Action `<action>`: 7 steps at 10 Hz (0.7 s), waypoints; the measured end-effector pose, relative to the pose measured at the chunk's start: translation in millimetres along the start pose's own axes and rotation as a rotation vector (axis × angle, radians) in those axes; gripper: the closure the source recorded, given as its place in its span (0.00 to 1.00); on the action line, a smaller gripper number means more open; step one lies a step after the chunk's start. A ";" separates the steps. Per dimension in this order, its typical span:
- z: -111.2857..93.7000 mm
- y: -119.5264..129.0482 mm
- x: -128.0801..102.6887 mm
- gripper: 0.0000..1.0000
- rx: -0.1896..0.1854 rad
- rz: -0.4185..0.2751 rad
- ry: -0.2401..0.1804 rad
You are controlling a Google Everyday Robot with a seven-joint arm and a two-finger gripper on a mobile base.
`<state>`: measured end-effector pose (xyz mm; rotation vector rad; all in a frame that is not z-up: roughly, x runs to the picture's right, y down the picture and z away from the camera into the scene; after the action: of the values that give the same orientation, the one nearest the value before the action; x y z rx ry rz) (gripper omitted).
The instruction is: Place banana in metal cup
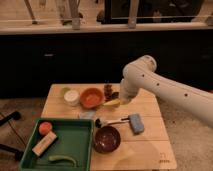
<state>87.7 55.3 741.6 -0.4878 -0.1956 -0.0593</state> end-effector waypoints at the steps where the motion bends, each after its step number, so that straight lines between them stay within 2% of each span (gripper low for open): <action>1: 3.8 -0.5 -5.7 0.98 -0.003 0.001 -0.007; 5: 13.9 1.7 -14.5 0.98 -0.007 0.010 -0.012; 7: 21.5 -1.2 -29.9 0.98 -0.012 -0.002 -0.024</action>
<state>54.6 64.6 754.7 -0.5002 -0.2189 -0.0566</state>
